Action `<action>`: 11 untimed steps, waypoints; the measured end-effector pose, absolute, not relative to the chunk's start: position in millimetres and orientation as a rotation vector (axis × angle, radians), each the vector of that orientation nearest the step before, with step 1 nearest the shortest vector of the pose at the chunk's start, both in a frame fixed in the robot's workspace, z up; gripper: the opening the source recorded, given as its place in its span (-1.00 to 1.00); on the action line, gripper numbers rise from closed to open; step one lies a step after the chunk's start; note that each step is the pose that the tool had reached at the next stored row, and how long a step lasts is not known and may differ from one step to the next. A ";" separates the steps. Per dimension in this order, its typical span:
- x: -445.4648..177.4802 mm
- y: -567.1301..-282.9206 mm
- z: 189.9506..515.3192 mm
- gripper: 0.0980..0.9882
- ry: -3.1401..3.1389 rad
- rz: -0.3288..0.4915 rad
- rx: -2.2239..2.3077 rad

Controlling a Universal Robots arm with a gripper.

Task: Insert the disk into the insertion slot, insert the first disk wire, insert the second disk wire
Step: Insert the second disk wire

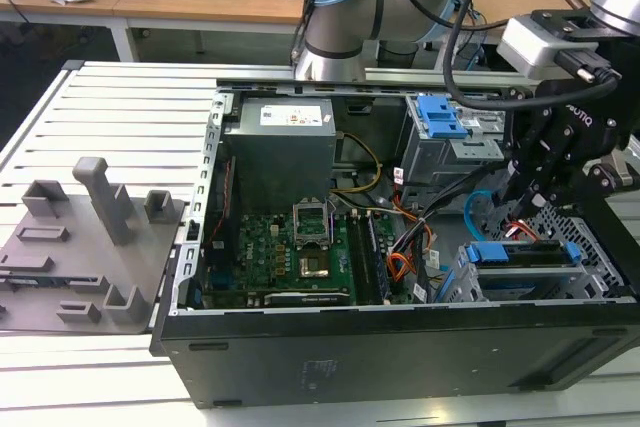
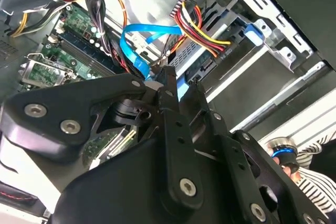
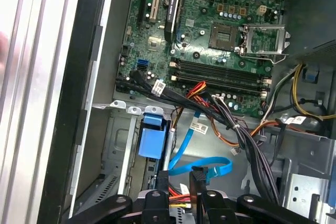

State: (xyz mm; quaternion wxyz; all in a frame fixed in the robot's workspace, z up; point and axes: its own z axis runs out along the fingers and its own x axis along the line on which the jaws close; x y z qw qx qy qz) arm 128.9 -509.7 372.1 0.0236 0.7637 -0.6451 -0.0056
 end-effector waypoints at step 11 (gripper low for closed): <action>120.5 -505.4 375.5 -0.54 -1.967 -0.014 2.394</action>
